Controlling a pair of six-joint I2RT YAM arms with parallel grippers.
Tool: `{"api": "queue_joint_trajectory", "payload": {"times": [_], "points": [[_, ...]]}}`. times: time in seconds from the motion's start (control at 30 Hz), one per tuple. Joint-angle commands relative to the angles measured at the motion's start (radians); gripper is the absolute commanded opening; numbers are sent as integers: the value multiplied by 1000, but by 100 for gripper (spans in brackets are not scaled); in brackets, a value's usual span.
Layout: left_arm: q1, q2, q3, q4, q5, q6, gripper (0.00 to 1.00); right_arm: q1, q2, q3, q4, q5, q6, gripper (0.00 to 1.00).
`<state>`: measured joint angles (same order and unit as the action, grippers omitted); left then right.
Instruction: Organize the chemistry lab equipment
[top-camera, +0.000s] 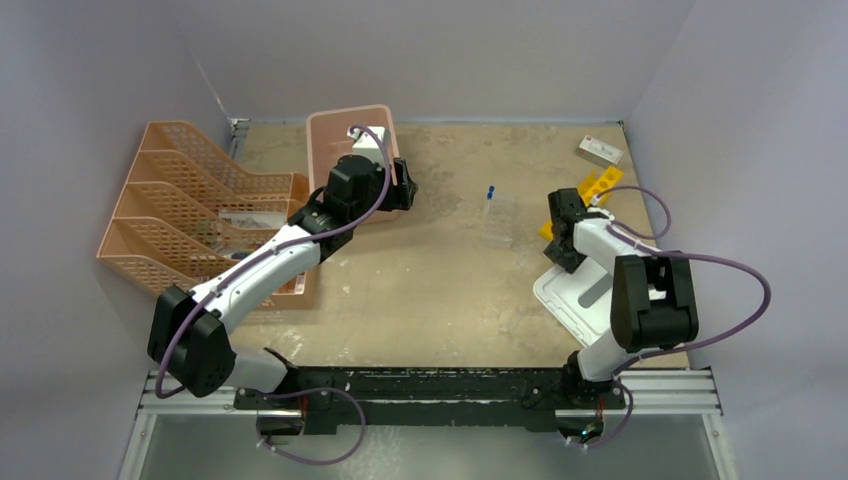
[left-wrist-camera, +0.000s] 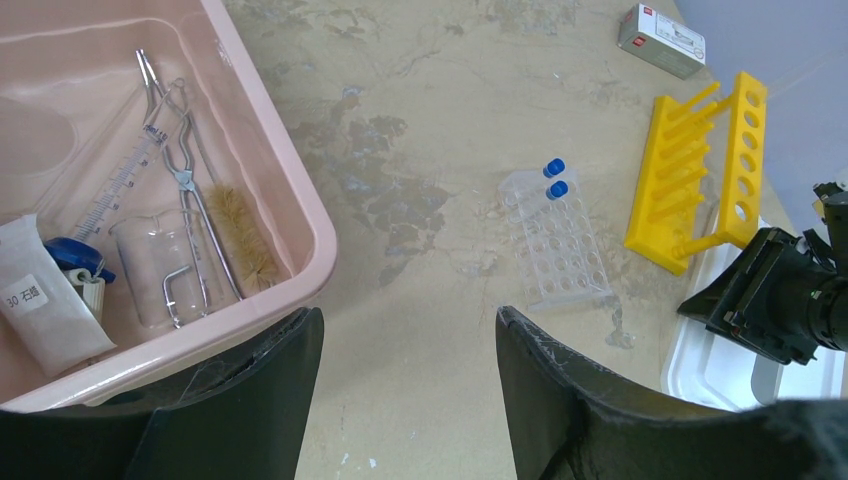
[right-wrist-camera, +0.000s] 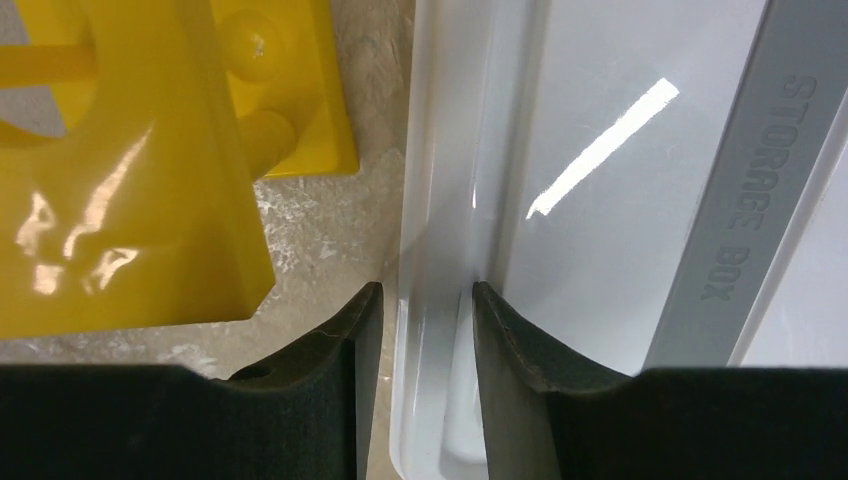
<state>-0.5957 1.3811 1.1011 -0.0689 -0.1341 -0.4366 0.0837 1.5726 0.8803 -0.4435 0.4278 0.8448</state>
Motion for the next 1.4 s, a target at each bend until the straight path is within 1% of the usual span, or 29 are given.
{"api": "queue_joint_trajectory", "payload": {"times": [0.0, 0.1, 0.13, 0.23, 0.33, 0.43, 0.5, 0.63, 0.77, 0.93, 1.03, 1.13, 1.23, 1.37], "points": [[6, -29, 11, 41, 14, -17, 63, -4, 24, 10, -23, 34, 60, 40], [6, -25, 16, 38, 19, -17, 63, -5, 35, -5, 13, 6, 60, 38], [7, -24, 17, 36, 19, -17, 63, -5, 34, -12, 23, -1, 63, 35], [6, -18, 26, 35, 41, -11, 63, -6, 13, -31, 34, 1, 91, 20], [4, -4, 35, 51, 199, 24, 63, -6, -37, -46, 20, 17, 132, 5], [-1, 16, 33, 103, 327, 11, 63, -6, -106, -43, -28, 34, 178, 0], [-17, 31, 42, 114, 357, 4, 63, -6, -157, -34, -69, 44, 208, 0], [-75, 71, 68, 130, 367, -2, 64, -6, -255, -18, -156, 59, 264, 0], [-144, 141, 107, 152, 381, -41, 65, -7, -355, -3, -212, 60, 298, 0], [-206, 238, 136, 242, 398, -166, 67, -7, -460, 34, -247, 31, 297, 0], [-223, 296, 145, 350, 465, -266, 67, -7, -529, 47, -252, 14, 279, 0], [-243, 375, 188, 411, 544, -362, 67, -7, -602, 51, -247, -14, 261, 0], [-270, 464, 280, 391, 622, -403, 67, -7, -664, 63, -253, -21, 247, 0], [-297, 546, 375, 380, 673, -426, 66, -7, -705, 88, -254, -35, 228, 0]]}}
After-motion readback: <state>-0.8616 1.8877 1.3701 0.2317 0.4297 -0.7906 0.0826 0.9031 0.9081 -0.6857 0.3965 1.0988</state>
